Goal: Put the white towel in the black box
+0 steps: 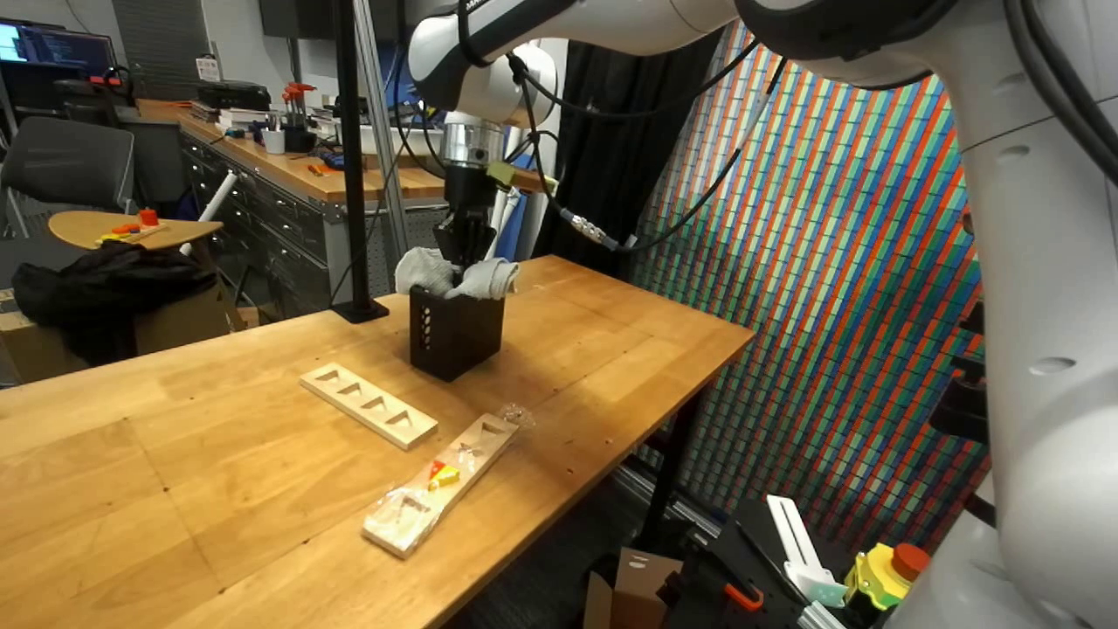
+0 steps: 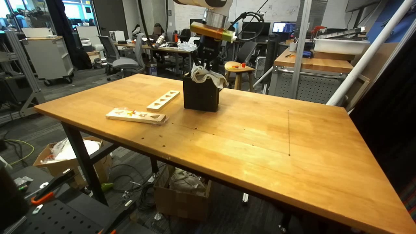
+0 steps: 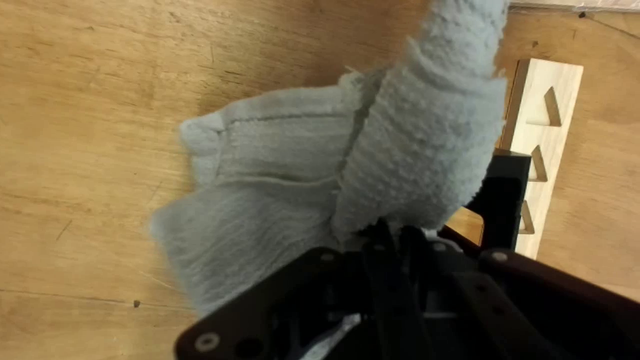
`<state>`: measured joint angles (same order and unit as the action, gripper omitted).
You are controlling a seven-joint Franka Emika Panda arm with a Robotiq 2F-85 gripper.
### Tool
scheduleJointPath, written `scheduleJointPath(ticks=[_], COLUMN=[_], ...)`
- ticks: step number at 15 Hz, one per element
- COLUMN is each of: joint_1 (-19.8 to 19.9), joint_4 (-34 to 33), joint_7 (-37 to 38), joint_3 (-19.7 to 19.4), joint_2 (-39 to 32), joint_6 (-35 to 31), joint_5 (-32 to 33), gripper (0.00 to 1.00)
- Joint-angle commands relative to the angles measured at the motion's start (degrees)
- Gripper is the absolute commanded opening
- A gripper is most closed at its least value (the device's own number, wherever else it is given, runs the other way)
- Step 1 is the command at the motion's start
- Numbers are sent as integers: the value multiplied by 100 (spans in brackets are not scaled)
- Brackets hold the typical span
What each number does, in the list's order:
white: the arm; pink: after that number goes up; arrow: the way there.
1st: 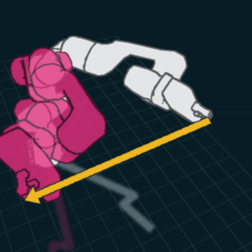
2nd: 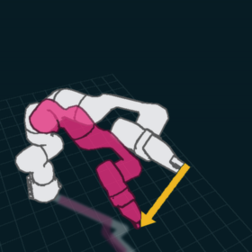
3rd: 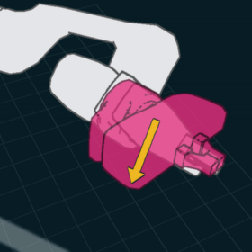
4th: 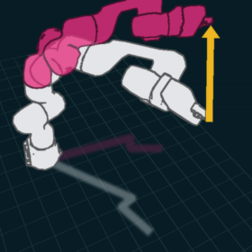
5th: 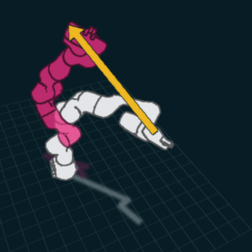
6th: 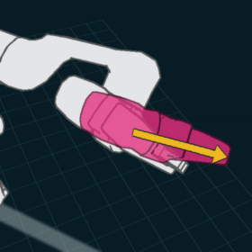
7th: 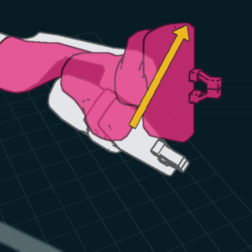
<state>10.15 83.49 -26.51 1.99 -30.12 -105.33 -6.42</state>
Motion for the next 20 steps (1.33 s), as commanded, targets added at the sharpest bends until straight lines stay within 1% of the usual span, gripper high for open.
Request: scheduleJointPath(ticks=[1,5,11,17,19,20], joint_1=[93,99,79,79,62,57], joint_4=[137,232,346,335,350,349], joint_7=[-140,-178,-172,-99,-81,-79], joint_3=[26,35,14,-84,-149,-176], joint_2=[-91,-152,-371,-134,41,101], joint_6=[-46,-6,100,107,100,92], joint_5=[-217,-295,-191,-50,85,151], gripper=[2,2,2,3,35,40])
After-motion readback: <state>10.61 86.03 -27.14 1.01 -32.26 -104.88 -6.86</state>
